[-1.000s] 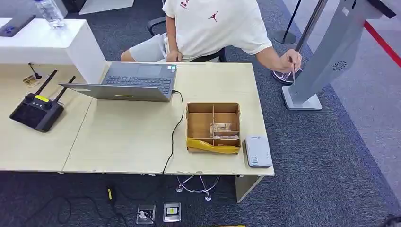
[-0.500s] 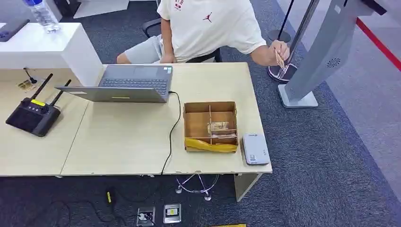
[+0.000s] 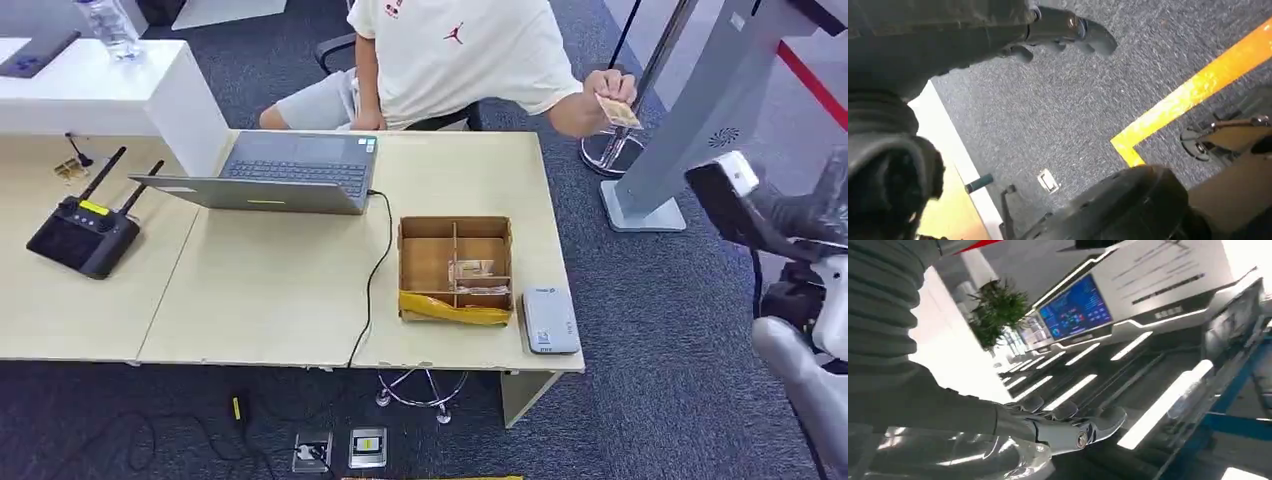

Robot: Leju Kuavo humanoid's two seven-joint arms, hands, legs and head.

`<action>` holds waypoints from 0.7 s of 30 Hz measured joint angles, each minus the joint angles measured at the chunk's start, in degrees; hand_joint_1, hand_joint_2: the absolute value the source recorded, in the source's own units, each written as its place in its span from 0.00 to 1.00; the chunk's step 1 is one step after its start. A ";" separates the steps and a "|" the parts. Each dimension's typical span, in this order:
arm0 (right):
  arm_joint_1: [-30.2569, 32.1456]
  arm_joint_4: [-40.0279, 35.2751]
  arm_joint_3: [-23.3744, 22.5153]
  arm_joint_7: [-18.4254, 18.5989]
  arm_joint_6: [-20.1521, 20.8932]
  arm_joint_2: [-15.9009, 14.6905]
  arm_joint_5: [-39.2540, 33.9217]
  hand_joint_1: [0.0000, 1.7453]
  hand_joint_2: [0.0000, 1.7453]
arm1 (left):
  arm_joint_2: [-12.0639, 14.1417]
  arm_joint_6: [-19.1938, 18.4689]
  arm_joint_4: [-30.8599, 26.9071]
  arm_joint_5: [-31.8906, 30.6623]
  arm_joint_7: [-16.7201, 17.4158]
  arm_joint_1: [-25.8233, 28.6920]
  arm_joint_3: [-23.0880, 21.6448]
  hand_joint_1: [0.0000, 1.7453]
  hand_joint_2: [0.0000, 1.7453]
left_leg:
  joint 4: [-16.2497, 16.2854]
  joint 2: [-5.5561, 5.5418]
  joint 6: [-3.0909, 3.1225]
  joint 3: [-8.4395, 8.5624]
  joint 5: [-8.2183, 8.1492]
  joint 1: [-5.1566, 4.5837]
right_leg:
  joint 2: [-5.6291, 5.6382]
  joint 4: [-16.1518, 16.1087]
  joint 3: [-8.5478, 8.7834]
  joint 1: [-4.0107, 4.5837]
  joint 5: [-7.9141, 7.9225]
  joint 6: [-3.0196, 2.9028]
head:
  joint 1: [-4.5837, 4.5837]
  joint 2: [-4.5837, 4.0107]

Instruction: Pass the card to the sensor for recognition and then transmit it.

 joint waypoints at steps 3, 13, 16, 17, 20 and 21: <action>-4.43 0.11 6.65 -0.83 0.85 1.55 0.92 0.00 1.00 | 0.00 0.00 0.00 -0.20 -0.20 0.03 0.31 0.00 0.00 | 0.00 0.02 -0.01 0.05 0.00 0.02 | 0.04 -0.01 -0.01 0.01 0.00 0.00 | 0.00 0.00; -12.33 1.29 22.00 -2.05 5.04 5.26 0.50 0.00 1.00 | 0.11 0.00 0.00 -1.66 -0.20 0.26 0.61 0.00 0.00 | 0.00 0.03 -0.03 0.04 0.01 0.08 | 0.08 -0.01 -0.03 0.05 0.00 0.00 | 0.00 0.00; -14.52 2.49 25.93 -3.10 7.25 6.73 -0.81 0.00 1.00 | 0.15 0.00 0.00 -2.20 -0.17 0.27 0.98 0.00 0.00 | 0.00 0.03 -0.03 0.02 0.01 0.08 | 0.09 -0.01 -0.05 0.06 0.00 -0.01 | 0.00 0.00; -15.10 2.87 26.90 -3.43 7.56 7.17 -1.14 0.00 1.00 | 0.15 0.00 0.00 -2.34 -0.17 0.27 1.22 0.00 0.00 | 0.00 0.04 -0.03 0.03 0.01 0.08 | 0.09 -0.01 -0.04 0.06 0.00 -0.01 | 0.02 0.00; -16.76 4.79 30.01 -4.59 7.41 9.05 -2.27 0.00 1.00 | 0.15 0.00 0.00 -2.49 -0.15 0.28 1.38 0.00 0.00 | 0.00 0.04 -0.04 0.03 0.02 0.09 | 0.10 -0.01 -0.04 0.07 0.00 -0.01 | 0.00 0.00; -17.19 5.49 30.93 -4.83 7.21 9.60 -2.52 0.00 1.00 | 0.17 0.00 0.00 -2.49 -0.15 0.29 1.44 0.00 0.00 | 0.00 0.05 -0.05 0.04 0.03 0.09 | 0.11 -0.01 -0.05 0.07 0.00 -0.01 | 0.00 0.00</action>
